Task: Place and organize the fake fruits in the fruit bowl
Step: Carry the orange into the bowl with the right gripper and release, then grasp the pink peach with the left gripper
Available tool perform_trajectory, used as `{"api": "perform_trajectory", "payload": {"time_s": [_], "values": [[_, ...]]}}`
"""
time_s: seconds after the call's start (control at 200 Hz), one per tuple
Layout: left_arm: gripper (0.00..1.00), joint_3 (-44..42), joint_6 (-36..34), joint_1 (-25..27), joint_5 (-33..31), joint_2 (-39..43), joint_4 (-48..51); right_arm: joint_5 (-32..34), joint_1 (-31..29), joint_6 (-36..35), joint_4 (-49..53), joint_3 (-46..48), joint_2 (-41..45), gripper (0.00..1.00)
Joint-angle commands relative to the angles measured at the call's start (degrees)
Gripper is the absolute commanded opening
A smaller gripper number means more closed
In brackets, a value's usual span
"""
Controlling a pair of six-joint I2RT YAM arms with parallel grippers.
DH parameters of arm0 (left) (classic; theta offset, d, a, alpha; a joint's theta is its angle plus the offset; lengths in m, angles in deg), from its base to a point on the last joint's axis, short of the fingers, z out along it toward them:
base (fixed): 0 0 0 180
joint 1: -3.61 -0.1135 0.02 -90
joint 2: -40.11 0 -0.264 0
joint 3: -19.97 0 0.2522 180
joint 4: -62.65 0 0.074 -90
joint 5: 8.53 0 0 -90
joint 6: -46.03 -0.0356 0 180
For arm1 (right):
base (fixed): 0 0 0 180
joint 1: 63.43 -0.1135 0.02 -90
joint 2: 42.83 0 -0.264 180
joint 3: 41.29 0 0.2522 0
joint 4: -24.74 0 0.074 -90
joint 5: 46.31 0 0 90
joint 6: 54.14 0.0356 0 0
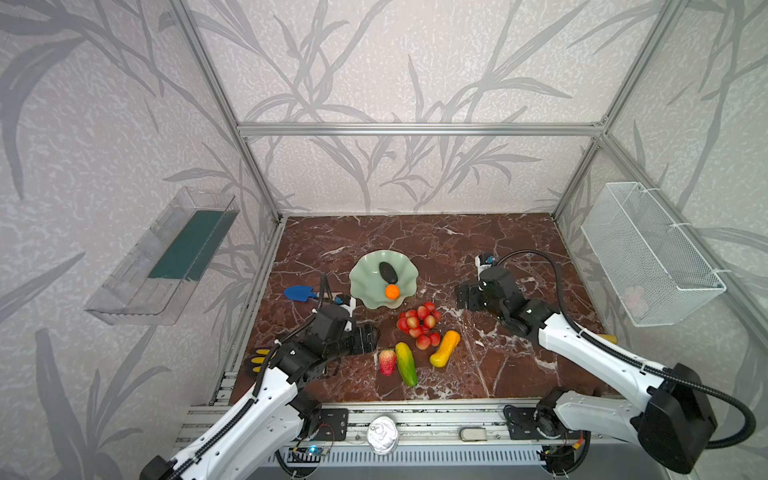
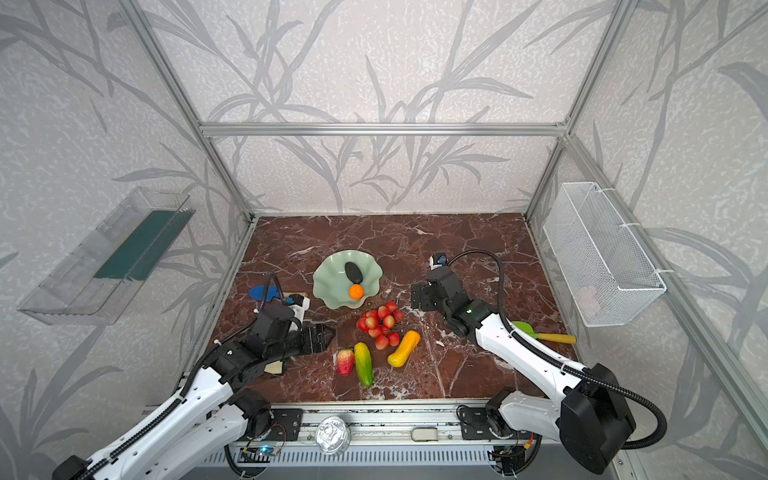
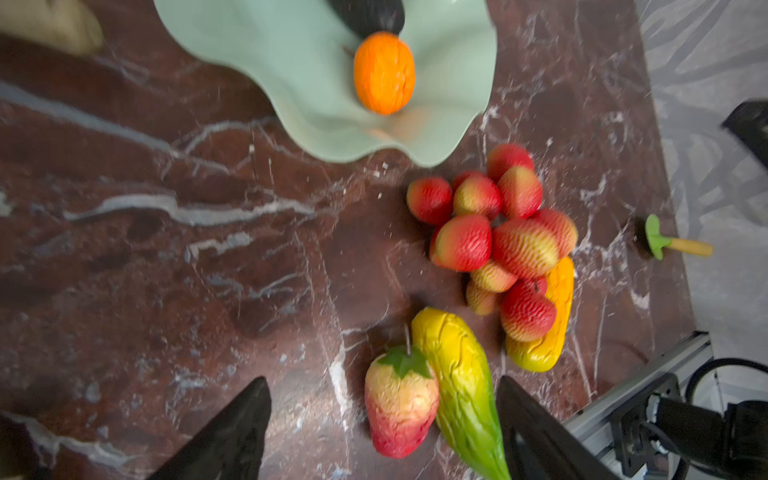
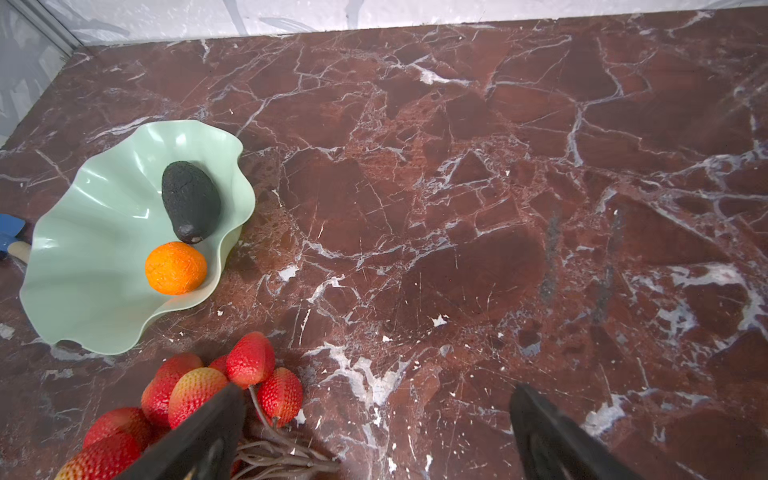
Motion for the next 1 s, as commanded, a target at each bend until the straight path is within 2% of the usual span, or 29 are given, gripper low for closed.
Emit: {"api": "perform_trajectory", "payload": {"time_s": [0.0,0.215,0.665,0.91,0.995], "values": [[0.85,-1.6,3.0,2.9,-2.4,0.2,2.7,-0.2,0.6,1.1,-2.2,1.5,0.7,0.99],[0.86,-2.8,3.1,7.7,-3.5,-4.4,-0.7,-1.2,1.6,2.1,-4.3,4.0,0.9,0.99],[0.84,-2.1,1.3,10.6,-3.5,-15.9,-9.1,-1.3,2.8,2.3,-5.9,5.7,0.6,0.99],[0.76,-2.3,0.8,11.3,-2.5,-19.7,-11.9,-1.6,3.0,2.9,-6.6,5.9,-0.3,0.99],[0.68,-2.3,0.8,11.2,-2.3,-20.6,-12.8,-1.6,3.1,3.1,-7.0,6.0,-0.6,0.99]]}}
